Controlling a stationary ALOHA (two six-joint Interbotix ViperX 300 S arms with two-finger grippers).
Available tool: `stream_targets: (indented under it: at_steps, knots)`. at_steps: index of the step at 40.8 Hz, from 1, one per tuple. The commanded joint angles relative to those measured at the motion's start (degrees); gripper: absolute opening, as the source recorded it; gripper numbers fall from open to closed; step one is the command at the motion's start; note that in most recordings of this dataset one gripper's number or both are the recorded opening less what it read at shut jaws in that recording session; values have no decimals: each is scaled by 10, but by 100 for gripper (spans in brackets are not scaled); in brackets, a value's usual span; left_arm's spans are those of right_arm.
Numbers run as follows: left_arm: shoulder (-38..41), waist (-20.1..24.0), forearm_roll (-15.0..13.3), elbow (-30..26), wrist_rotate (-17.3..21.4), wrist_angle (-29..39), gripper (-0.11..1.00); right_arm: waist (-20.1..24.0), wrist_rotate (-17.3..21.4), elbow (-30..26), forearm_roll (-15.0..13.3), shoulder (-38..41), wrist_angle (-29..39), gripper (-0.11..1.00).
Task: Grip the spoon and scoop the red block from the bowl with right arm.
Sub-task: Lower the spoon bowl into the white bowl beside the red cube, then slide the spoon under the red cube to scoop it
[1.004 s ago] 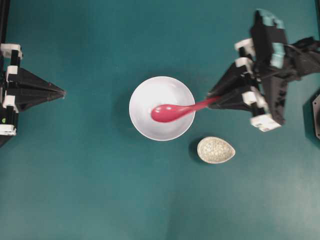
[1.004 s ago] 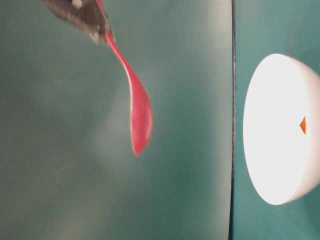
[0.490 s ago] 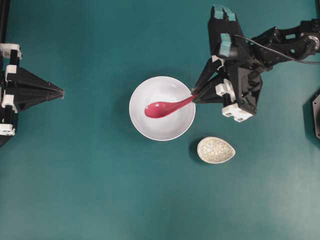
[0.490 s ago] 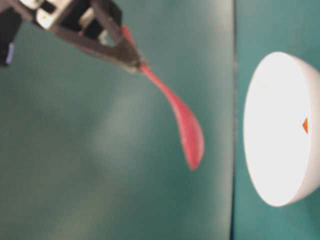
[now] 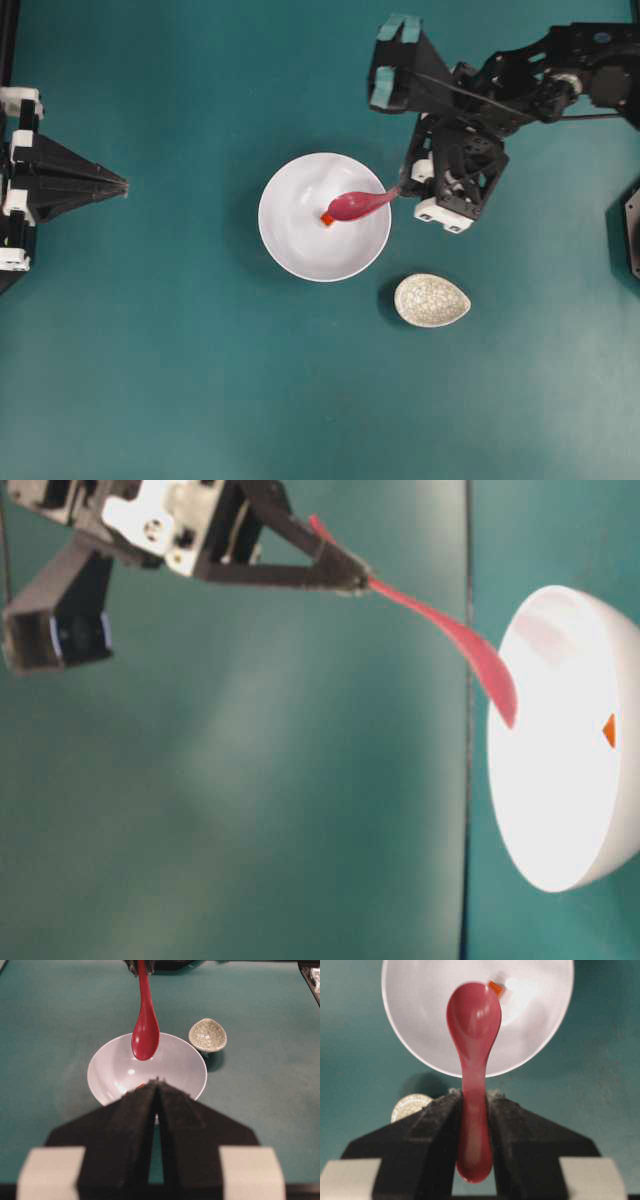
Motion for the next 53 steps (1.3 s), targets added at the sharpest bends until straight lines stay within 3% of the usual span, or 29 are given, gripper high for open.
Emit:
stream_targets:
  at_steps: [1, 16, 33, 53]
  knots:
    - [3, 6, 0, -11, 1, -3, 0, 14, 6, -38, -11, 11, 17, 25]
    - [3, 18, 0, -11, 0, -3, 0, 22, 7, -76, -23, 59, 68, 25]
    - [3, 18, 0, -11, 0, -3, 0, 22, 6, -76, -51, 84, 62, 25]
    - [3, 18, 0, -11, -1, -2, 0, 22, 7, -76, -61, 104, 29, 25]
